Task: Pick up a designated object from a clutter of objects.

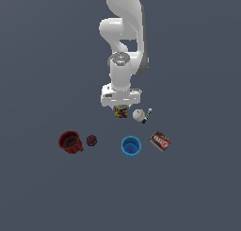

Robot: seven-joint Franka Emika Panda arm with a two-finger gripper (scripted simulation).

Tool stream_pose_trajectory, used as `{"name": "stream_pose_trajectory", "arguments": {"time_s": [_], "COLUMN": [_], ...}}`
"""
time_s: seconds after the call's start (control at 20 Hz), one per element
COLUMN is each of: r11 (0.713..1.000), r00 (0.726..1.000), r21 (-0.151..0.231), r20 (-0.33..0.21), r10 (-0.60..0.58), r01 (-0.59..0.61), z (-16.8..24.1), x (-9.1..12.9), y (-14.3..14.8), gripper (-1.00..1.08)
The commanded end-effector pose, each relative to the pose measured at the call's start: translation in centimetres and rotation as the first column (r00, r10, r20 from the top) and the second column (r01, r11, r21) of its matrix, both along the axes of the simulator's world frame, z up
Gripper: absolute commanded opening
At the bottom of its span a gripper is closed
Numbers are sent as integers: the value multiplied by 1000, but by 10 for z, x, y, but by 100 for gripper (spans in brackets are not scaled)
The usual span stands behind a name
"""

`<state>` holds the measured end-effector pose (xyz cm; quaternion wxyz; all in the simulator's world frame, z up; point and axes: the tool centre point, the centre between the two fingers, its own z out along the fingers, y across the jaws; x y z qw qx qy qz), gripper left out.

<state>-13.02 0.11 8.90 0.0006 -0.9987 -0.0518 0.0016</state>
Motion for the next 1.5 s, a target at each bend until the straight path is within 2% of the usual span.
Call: {"name": "stream_pose_trajectory", "arguments": {"time_s": [0.0, 1.45], "r11": [1000, 1000], "r00": [1000, 1000], "r21": [1, 0], "r20": [3, 3], "r10": [0, 0], "r01": [0, 0], "z": [14, 216], "x": [9, 147], "y": [-7, -120], "gripper": [-100, -100]}}
